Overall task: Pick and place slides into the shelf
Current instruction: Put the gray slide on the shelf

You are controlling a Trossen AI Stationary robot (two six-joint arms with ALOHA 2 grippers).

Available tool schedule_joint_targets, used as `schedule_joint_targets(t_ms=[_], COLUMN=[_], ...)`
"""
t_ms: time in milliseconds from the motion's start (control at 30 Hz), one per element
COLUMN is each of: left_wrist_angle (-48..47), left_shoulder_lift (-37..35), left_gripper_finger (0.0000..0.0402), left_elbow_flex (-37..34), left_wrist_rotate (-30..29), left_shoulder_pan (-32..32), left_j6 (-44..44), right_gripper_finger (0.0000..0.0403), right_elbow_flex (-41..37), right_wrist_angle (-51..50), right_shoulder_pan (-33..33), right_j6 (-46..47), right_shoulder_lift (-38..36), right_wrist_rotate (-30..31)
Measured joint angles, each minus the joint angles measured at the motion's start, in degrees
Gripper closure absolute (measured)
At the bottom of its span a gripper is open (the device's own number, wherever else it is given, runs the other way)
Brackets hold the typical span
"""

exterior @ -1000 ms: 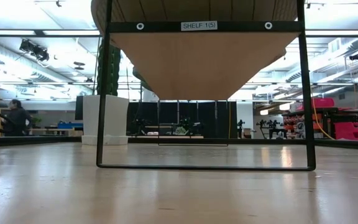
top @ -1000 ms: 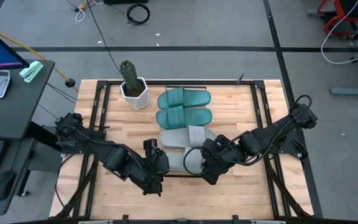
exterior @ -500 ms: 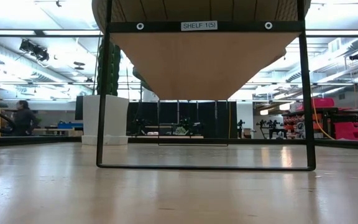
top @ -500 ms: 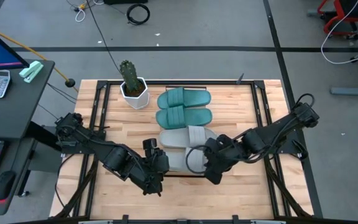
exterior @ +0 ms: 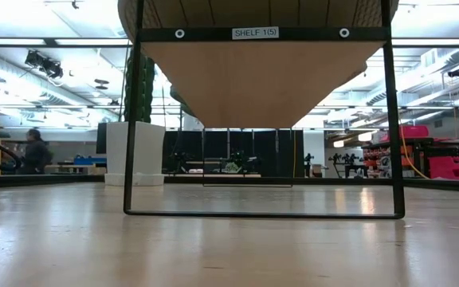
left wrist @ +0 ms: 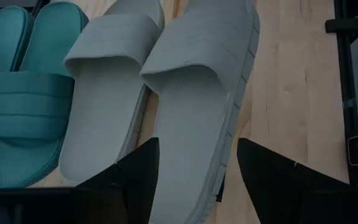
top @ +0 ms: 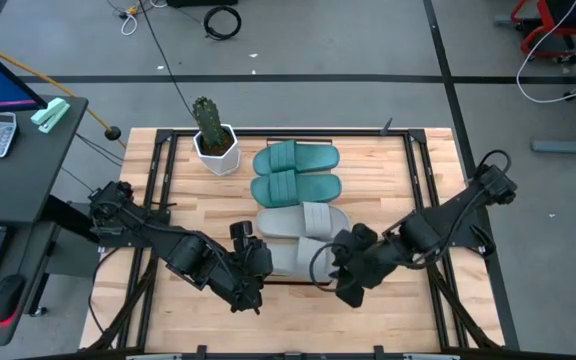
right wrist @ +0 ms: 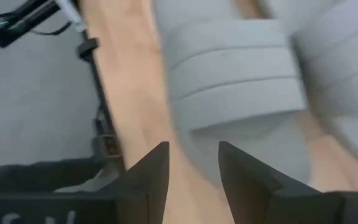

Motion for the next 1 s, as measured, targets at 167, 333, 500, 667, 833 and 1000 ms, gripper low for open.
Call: schedule_joint_targets(t_ms=[167,333,500,667,833,1000], left_wrist_angle=[0.0,-0.1,-0.3,-0.3,-0.3,-0.3], left_shoulder_lift=[0.0,0.0,0.0,0.0,0.0,0.0], left_gripper_finger=[0.0186,0.0185,0.0189,0.019,0.0187,0.0191], left_elbow_flex=[0.0,0.0,0.0,0.0,0.0,0.0], left_wrist_rotate=[0.0,0.0,-0.6,-0.7,-0.6,-0.6], left_shoulder_pan=[0.0,0.0,0.0,0.0,0.0,0.0], left_j6=[-0.2,-0.3,-0.2,0.0,0.1,0.1], right_gripper_finger=[0.0258,0.0258,0.0258,0.0258,0.0258,0.0258], right_elbow_flex=[0.0,0.0,0.0,0.0,0.0,0.0], right_wrist_angle=[-1.3,-1.8,-2.3,-3.0,-4.0,-4.2], right_shoulder_pan=[-0.1,-0.1,-0.1,-0.1,-0.1,-0.3], right_j6=[-2.7,-4.3,-5.7,-7.6,-9.8,-11.8], right_shoulder_lift=[0.9,2.1,2.5,3.4,3.6,4.6], right_wrist_rotate=[0.9,0.4,0.4,-1.4,-2.2,-2.6])
